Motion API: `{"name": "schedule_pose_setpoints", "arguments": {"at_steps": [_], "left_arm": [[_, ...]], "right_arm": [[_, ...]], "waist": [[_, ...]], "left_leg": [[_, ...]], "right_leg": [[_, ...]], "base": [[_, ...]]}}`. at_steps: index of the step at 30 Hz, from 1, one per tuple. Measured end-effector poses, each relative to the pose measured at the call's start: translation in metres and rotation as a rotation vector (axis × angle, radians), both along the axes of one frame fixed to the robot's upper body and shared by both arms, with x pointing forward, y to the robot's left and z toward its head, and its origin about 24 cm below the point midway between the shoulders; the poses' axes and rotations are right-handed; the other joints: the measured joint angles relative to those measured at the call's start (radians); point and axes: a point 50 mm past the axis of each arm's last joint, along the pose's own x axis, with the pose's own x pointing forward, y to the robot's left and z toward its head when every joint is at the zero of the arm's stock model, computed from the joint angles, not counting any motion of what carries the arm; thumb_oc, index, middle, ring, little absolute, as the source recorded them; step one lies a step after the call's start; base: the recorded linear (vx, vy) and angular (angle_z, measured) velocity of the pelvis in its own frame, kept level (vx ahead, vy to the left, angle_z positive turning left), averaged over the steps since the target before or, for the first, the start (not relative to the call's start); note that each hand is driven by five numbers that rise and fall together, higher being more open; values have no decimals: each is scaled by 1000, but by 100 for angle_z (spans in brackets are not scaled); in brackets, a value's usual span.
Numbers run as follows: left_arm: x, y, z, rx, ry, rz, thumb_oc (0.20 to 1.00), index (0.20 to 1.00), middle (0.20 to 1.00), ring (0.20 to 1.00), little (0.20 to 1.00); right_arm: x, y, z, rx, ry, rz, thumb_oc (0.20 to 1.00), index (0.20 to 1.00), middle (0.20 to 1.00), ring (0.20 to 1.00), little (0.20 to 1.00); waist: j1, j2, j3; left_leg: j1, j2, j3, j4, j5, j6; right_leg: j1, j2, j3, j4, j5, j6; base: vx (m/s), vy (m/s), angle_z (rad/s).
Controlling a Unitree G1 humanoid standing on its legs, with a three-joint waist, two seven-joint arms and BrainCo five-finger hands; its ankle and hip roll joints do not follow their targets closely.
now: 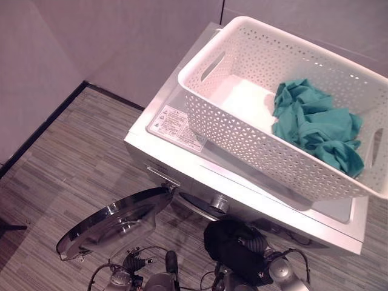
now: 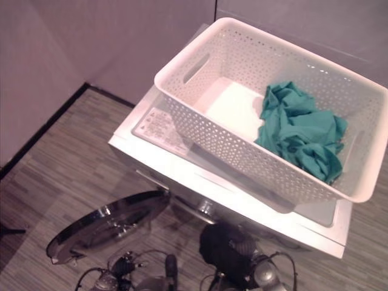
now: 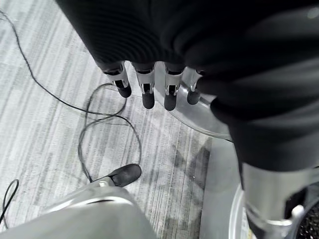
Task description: Grab the laundry basket,head to the washer,open it,put in the laundry and shut it.
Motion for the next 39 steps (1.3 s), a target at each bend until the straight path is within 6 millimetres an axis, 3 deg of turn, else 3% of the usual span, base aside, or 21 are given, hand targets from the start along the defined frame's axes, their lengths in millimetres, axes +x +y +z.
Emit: {"name": "schedule_pose_setpoints", "arguments": {"at_steps": [3, 6, 7, 11, 13, 18, 21, 23, 24, 25, 26, 27, 28, 29, 30, 31, 32, 34, 35, 36, 39], "left_arm": [[19, -4, 8, 10, -61, -32, 1000, 1000, 1000, 1000, 1000], [52, -13, 23, 5, -172, -50, 1000, 1000, 1000, 1000, 1000], [73, -18, 36, 6, -243, -63, 1000, 1000, 1000, 1000, 1000], [111, -47, 63, -40, -414, -108, 1000, 1000, 1000, 1000, 1000], [119, -62, 72, -69, -473, -141, 1000, 1000, 1000, 1000, 1000], [119, -86, 72, -110, -479, -185, 1000, 1000, 1000, 1000, 1000], [115, -87, 67, -109, -454, -179, 1000, 1000, 1000, 1000, 1000], [116, -85, 64, -97, -430, -161, 1000, 1000, 1000, 1000, 1000], [116, -82, 63, -99, -425, -135, 1000, 1000, 1000, 1000, 1000], [116, -78, 63, -94, -428, -107, 1000, 1000, 1000, 1000, 1000], [115, -74, 63, -84, -425, -101, 1000, 1000, 1000, 1000, 1000], [112, -68, 61, -77, -423, -88, 1000, 1000, 1000, 1000, 1000], [108, -60, 59, -76, -418, -60, 1000, 1000, 1000, 1000, 1000], [102, -55, 58, -75, -418, -41, 1000, 1000, 1000, 1000, 1000], [101, -55, 59, -80, -428, -41, 1000, 1000, 1000, 1000, 1000], [101, -60, 61, -105, -445, -41, 1000, 1000, 1000, 1000, 1000], [102, -63, 63, -122, -459, -41, 1000, 1000, 1000, 1000, 1000], [104, -67, 68, -148, -487, -43, 1000, 1000, 1000, 1000, 1000], [105, -69, 69, -155, -496, -45, 1000, 1000, 1000, 1000, 1000], [109, -74, 75, -185, -526, -50, 1000, 1000, 1000, 1000, 1000], [119, -86, 85, -226, -566, -71, 1000, 1000, 1000, 1000, 1000]], "right_arm": [[3, 3, -1, 11, -1, 0, 200, 200, 200, 200, 200], [23, 17, 3, 22, -37, 30, 200, 200, 200, 200, 200], [40, 23, 9, 26, -69, 45, 200, 200, 200, 200, 200], [61, 50, 14, 162, -89, -22, 200, 200, 200, 200, 200], [66, 60, 14, 244, -81, -93, 200, 200, 200, 200, 200], [72, 72, 8, 392, -45, -280, 200, 200, 200, 200, 200], [73, 80, 10, 458, -40, -316, 200, 200, 200, 200, 200], [84, 81, 13, 450, -52, -330, 200, 200, 200, 200, 200], [88, 82, 15, 446, -59, -319, 200, 200, 200, 200, 200], [91, 83, 18, 438, -68, -307, 200, 200, 200, 200, 200], [92, 83, 19, 444, -77, -304, 200, 200, 200, 200, 200], [94, 83, 20, 443, -84, -302, 200, 200, 200, 200, 200], [95, 86, 21, 446, -81, -296, 200, 200, 200, 200, 200], [94, 89, 20, 457, -76, -301, 200, 200, 200, 200, 200], [93, 88, 18, 457, -69, -313, 200, 200, 200, 200, 200], [95, 81, 16, 436, -72, -330, 200, 200, 200, 200, 200], [92, 79, 13, 420, -61, -338, 200, 200, 200, 200, 200], [85, 82, 8, 406, -39, -316, 200, 200, 200, 200, 200], [83, 82, 7, 407, -35, -317, 200, 200, 200, 200, 200], [82, 81, 6, 409, -35, -320, 200, 200, 200, 200, 200], [77, 73, 1, 384, -25, -337, 200, 200, 200, 200, 200]], "waist": [[-4, -10, 30], [-7, -23, 77], [-3, -30, 122], [4, 7, 211], [8, 35, 242], [15, 78, 276], [15, 90, 281], [5, 108, 289], [8, 109, 289], [22, 109, 288], [37, 108, 288], [48, 106, 287], [54, 104, 286], [66, 97, 278], [85, 91, 275], [105, 113, 270], [101, 120, 264], [104, 97, 240], [106, 88, 234], [102, 66, 228], [77, 49, 229]], "left_leg": [[-22, -8, -12, 13, 3, -5], [-108, -12, 1, 58, 3, -5], [-150, -12, 19, 84, 3, -5], [-231, -11, 16, 134, 0, -2], [-253, -10, 13, 149, -1, 0], [-305, -16, 3, 178, -1, 8], [-321, -25, -15, 199, 0, 8], [-338, -20, 5, 241, -4, 15], [-335, -15, 16, 248, -5, 19], [-333, -2, 14, 249, -5, 26], [-327, 1, 18, 248, -3, 29], [-320, 0, 25, 252, -1, 31], [-317, 18, 24, 263, -1, 31], [-311, 17, 35, 264, -1, 31], [-309, 15, 43, 269, 0, 29], [-321, 35, 35, 276, 11, 10], [-319, 50, 36, 264, 37, -29], [-326, 62, 16, 252, 64, -73], [-343, 67, 6, 258, 65, -75], [-367, 70, -87, 283, 74, -89], [-392, 131, -155, 346, 65, -85]], "right_leg": [[-10, -8, -10, 0, 2, 2], [-97, -21, 3, 30, 11, 1], [-134, -24, 19, 34, 23, -5], [-178, -27, 14, 32, 40, -17], [-189, -28, 0, 32, 42, -20], [-215, -40, -15, 49, 39, -26], [-218, -53, -20, 69, 36, -28], [-258, -77, 1, 188, 12, -49], [-284, -83, 24, 271, -37, -51], [-329, -80, 75, 417, -154, -58], [-338, -55, 106, 479, -181, -74], [-331, -25, 116, 525, -228, -57], [-328, 37, 161, 567, -286, -60], [-291, 81, 163, 514, -311, -85], [-256, 109, 167, 434, -309, -99], [-206, 149, 164, 318, -262, -112], [-167, 175, 151, 238, -222, -130], [-156, 197, 145, 193, -198, -140], [-159, 198, 141, 193, -193, -148], [-188, 193, 129, 216, -181, -177], [-210, 178, 111, 232, -183, -202]], "base": [[-185, 28, 12], [-143, 24, -6], [-128, 16, -12], [-102, 7, 4], [-54, 10, 18], [-40, 37, 20], [-90, 124, 28], [-139, 105, 24], [-101, 15, 1], [-149, -49, -4], [-147, -55, -14], [-216, -131, -17], [-192, -141, -18], [-264, -202, -25], [-220, -172, -35], [-222, -158, -18], [-152, -86, -1], [-185, -34, 14], [-286, -26, 2], [-265, -4, -3], [-177, 167, 14]]}}
